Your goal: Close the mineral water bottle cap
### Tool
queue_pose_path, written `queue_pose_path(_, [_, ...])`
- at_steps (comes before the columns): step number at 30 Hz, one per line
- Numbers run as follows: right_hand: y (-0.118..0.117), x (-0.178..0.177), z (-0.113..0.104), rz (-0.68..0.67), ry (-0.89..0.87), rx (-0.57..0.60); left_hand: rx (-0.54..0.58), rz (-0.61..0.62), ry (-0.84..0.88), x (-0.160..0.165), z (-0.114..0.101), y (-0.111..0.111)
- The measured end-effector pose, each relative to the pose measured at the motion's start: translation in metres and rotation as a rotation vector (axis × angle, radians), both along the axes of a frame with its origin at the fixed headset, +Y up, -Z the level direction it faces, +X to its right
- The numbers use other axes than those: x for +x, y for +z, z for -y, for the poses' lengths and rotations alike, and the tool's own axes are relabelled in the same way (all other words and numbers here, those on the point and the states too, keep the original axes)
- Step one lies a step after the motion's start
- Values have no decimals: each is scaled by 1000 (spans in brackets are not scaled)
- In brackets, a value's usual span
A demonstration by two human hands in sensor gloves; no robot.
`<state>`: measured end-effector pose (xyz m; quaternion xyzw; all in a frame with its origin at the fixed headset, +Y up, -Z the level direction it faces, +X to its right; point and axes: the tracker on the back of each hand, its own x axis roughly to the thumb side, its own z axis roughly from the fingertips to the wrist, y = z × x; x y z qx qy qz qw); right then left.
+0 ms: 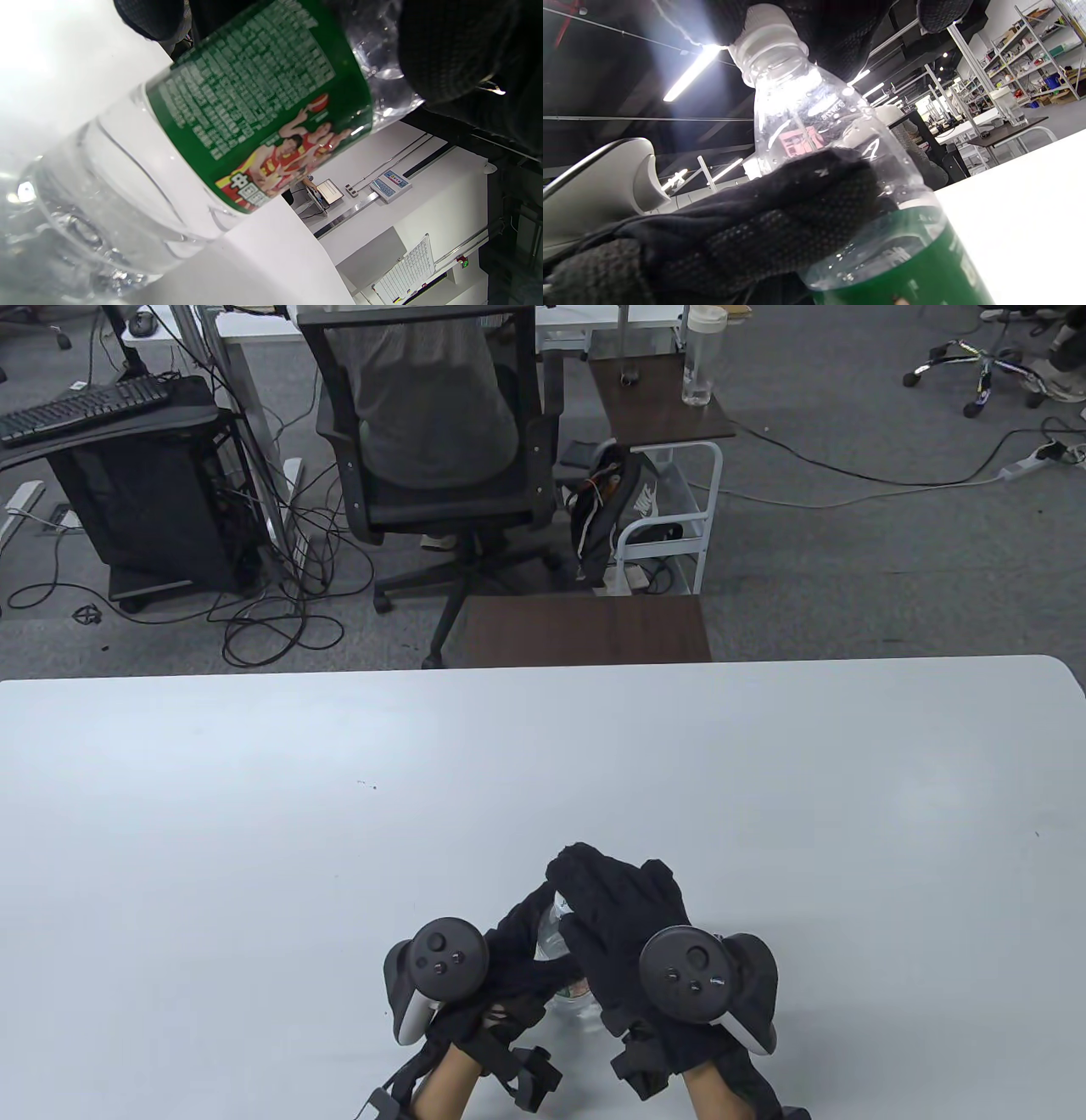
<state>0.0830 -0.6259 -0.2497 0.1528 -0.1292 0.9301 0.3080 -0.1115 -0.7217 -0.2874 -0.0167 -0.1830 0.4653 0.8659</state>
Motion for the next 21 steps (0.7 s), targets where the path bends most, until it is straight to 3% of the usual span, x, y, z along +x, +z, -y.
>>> queue_pose_path(5, [0, -2, 3, 54, -36, 11, -4, -5, 1, 0, 0, 0])
queue_pose_path(13, [6, -5, 8, 259, -4, 189, -6, 2, -1, -1, 0, 0])
queue_pose_path(21, [-6, 0, 14, -83, -193, -120, -4, 2, 5, 0, 0, 0])
